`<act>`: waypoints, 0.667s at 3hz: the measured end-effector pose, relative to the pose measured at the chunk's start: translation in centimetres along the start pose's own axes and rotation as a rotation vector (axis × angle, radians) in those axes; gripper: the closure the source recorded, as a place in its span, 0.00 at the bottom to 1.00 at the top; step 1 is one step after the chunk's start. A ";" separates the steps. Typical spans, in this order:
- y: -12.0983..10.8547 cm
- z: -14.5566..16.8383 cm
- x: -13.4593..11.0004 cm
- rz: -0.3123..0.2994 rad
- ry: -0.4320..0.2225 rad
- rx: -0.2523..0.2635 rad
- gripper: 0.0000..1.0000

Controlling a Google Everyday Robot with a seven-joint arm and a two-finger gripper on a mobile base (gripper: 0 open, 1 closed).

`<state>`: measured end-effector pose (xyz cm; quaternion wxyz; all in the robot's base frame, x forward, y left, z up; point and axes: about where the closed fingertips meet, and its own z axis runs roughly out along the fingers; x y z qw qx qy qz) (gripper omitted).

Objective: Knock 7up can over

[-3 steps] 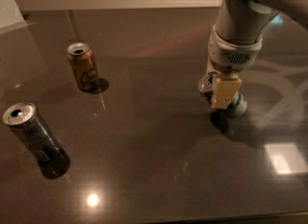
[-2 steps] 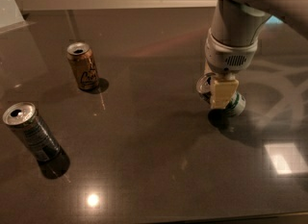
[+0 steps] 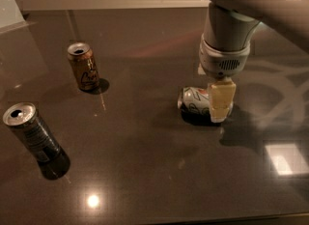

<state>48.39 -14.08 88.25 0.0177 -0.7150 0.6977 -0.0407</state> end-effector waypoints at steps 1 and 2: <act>0.2 0.6 -0.4 -0.013 0.002 -0.005 0.00; 0.2 0.6 -0.4 -0.013 0.002 -0.005 0.00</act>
Offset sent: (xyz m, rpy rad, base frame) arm -0.0091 0.0053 -0.0125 -0.0124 0.0376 0.0211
